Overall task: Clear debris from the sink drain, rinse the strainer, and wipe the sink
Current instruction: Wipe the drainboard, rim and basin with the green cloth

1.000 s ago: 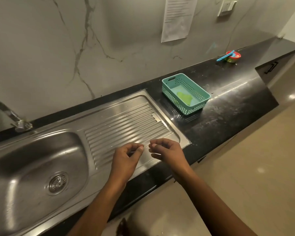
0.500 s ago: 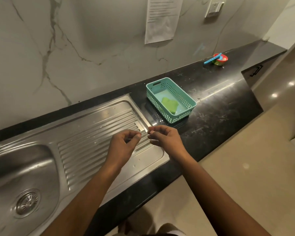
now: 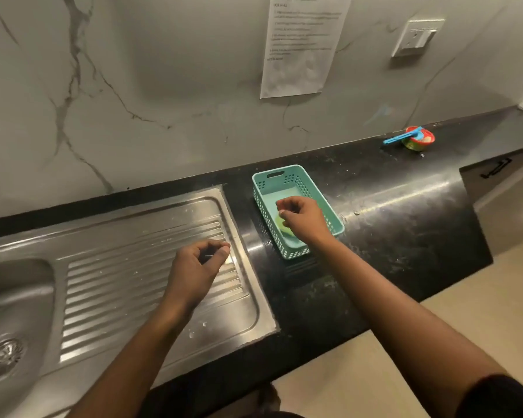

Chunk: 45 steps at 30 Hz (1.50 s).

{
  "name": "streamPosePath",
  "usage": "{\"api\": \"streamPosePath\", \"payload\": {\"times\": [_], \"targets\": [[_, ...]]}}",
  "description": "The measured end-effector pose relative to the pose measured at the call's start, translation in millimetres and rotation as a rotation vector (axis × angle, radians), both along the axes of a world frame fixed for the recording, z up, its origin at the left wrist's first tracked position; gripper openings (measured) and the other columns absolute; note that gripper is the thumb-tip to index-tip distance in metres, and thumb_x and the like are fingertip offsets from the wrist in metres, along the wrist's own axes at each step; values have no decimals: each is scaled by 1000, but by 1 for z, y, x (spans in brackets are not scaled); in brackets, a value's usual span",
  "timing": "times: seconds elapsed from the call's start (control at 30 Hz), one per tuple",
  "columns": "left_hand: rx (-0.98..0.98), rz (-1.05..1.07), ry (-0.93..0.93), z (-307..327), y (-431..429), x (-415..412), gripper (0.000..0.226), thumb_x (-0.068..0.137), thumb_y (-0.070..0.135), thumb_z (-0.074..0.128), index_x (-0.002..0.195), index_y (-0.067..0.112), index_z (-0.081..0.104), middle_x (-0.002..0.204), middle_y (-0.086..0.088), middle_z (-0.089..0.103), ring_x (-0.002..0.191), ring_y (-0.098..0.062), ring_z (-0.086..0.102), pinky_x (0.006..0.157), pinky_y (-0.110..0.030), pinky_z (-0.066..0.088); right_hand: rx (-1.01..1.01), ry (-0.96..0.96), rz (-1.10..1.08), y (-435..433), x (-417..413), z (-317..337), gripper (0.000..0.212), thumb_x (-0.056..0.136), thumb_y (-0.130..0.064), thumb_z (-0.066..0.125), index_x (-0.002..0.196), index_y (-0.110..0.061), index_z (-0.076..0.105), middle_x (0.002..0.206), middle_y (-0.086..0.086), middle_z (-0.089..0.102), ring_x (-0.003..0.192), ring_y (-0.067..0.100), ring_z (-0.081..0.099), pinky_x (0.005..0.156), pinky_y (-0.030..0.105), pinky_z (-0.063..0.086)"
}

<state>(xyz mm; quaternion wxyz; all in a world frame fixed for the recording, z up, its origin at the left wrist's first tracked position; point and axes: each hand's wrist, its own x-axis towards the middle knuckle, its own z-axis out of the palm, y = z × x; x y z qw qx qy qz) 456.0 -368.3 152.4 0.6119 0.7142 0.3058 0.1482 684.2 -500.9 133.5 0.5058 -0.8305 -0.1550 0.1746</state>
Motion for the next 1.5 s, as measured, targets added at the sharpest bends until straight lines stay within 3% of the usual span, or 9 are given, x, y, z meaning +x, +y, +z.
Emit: {"api": "streamPosePath", "payload": {"times": [0.23, 0.4, 0.57, 0.83, 0.97, 1.1, 1.2, 1.37, 1.5], "targets": [[19, 115, 12, -10, -11, 16, 12, 97, 21, 71, 101, 30, 79, 101, 4, 80, 99, -14, 75, 94, -47, 62, -484, -175, 172, -5, 67, -34, 55, 88, 0, 56, 142, -9, 59, 141, 12, 62, 128, 29, 60, 106, 39, 48], [6, 180, 39, -19, -11, 16, 12, 96, 23, 72, 101, 31, 80, 99, 8, 81, 97, -12, 75, 91, -44, 63, -724, -245, 385, -4, 84, -49, 54, 85, -17, 65, 137, -5, 55, 123, 17, 67, 109, 34, 65, 90, 40, 56], [16, 206, 59, -24, -11, 15, 13, 97, 21, 72, 104, 28, 80, 99, 4, 81, 97, -13, 76, 91, -45, 64, -849, -323, 430, 2, 91, -55, 56, 81, -31, 75, 127, -8, 54, 121, 15, 62, 111, 34, 59, 92, 41, 53], [8, 216, 54, -25, -3, 11, 11, 96, 22, 73, 98, 30, 81, 96, 10, 82, 93, -6, 75, 90, -40, 63, -793, -375, 325, 13, 90, -41, 15, 70, -22, 70, 72, -16, 57, 85, 6, 63, 97, 34, 64, 74, 38, 55], [-5, 219, 68, -28, 7, 4, 12, 97, 20, 72, 100, 29, 80, 100, 6, 81, 98, -12, 75, 91, -41, 63, -708, -561, 224, 23, 81, -9, 13, 74, -31, 66, 86, -25, 68, 102, 6, 61, 105, 33, 55, 92, 47, 45], [-21, 249, 75, -33, 20, -8, 10, 96, 19, 74, 99, 25, 81, 98, 5, 82, 92, -7, 75, 90, -40, 63, -448, -621, 201, 41, 62, 28, 20, 75, -34, 65, 90, -21, 59, 96, 3, 63, 91, 30, 59, 73, 37, 45], [-39, 268, 76, -38, 30, -21, 11, 96, 19, 74, 98, 27, 81, 97, 6, 82, 91, -6, 75, 90, -39, 62, -254, -476, 256, 65, 42, 41, 21, 81, -23, 67, 97, -19, 54, 84, 1, 66, 74, 25, 62, 59, 33, 44], [-76, 286, 88, -44, 50, -47, 10, 96, 21, 74, 100, 26, 82, 97, 7, 82, 93, -7, 75, 92, -40, 62, -68, -81, 380, 117, 12, 21, 27, 86, 1, 62, 110, -11, 67, 101, 9, 75, 91, 23, 74, 79, 40, 63], [-85, 322, 79, -45, 71, -63, 9, 96, 23, 74, 100, 26, 81, 97, 7, 82, 93, -7, 75, 91, -40, 62, -29, 324, 248, 155, 1, -12, 16, 97, -6, 59, 109, -14, 65, 103, 8, 71, 97, 27, 70, 76, 39, 62]]}}
